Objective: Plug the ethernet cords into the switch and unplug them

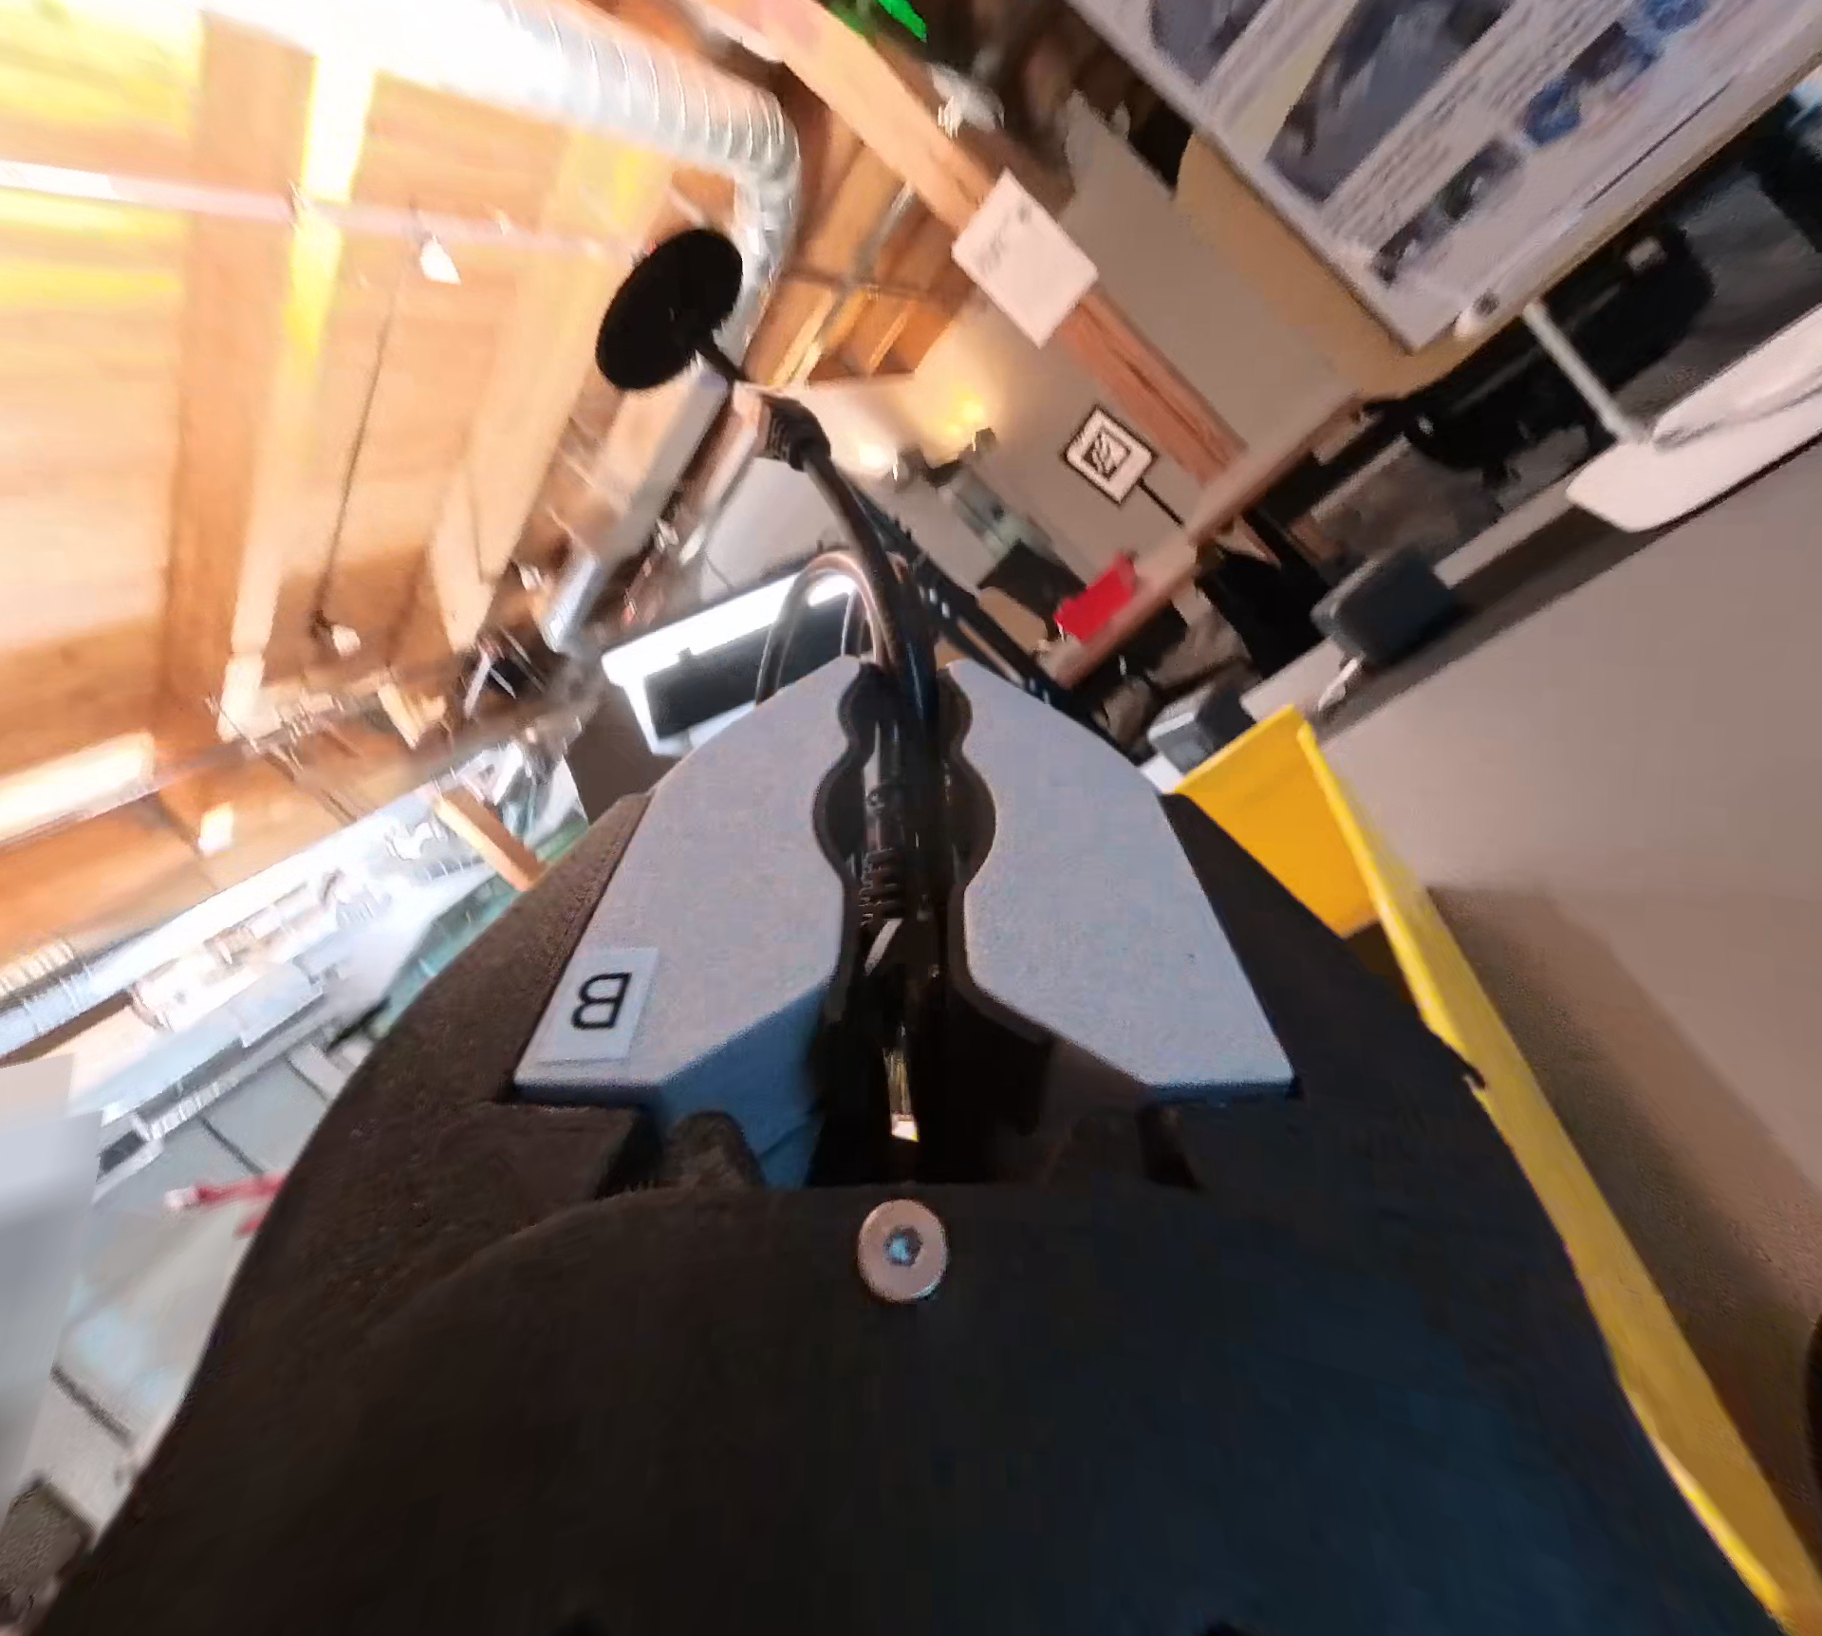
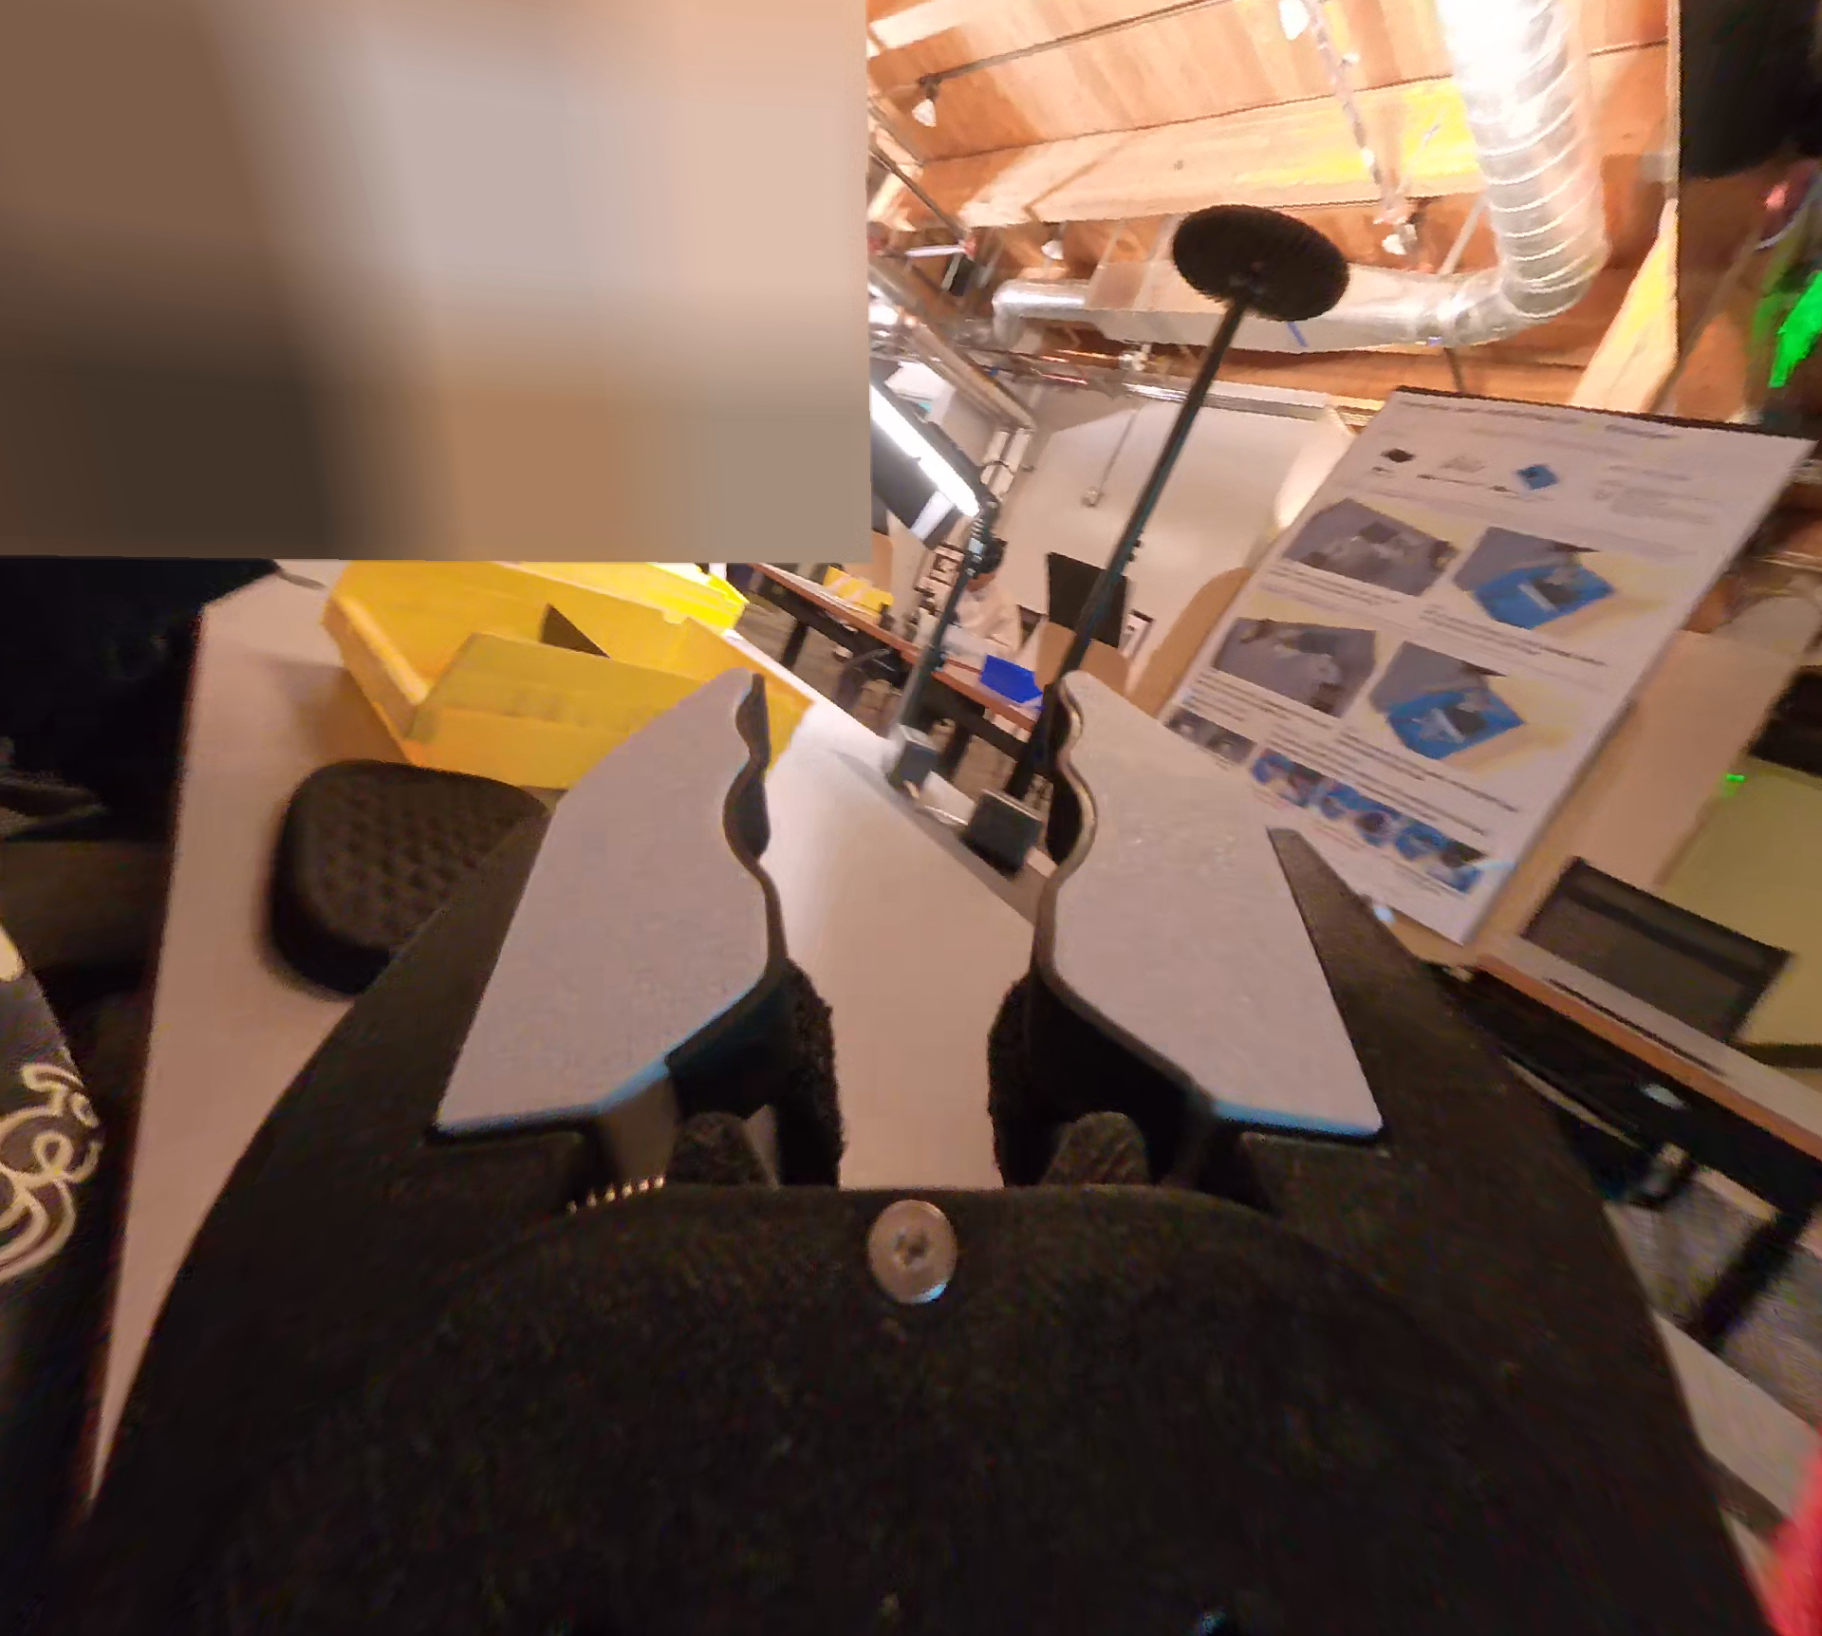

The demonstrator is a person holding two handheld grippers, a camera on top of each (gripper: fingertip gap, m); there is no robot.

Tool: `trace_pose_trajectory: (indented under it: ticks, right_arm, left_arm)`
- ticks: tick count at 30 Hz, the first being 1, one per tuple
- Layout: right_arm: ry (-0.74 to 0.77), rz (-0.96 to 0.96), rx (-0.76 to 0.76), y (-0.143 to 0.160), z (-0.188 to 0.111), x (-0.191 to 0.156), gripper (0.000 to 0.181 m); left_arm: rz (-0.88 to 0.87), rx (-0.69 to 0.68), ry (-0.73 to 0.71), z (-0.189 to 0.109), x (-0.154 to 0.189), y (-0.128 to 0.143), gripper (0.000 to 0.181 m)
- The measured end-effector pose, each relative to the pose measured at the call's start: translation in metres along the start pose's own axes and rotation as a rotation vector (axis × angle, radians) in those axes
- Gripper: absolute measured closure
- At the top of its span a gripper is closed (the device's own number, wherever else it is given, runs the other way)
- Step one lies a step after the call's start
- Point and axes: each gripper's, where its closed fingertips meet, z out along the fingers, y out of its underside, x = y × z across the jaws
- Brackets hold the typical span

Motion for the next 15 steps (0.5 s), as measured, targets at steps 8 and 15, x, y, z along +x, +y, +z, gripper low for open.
trace_pose_trajectory:
  ticks: [8,15]
  right_arm:
    - [-0.144,0.07,0.025,-0.003,0.042,-0.023,0.135]
    - [-0.204,0.122,-0.064,0.022,0.05,-0.043,0.146]
  left_arm:
    - [0.139,0.295,0.119,-0.018,0.081,-0.088,0.17]
    - [0.405,0.442,0.233,-0.039,0.174,-0.116,0.17]
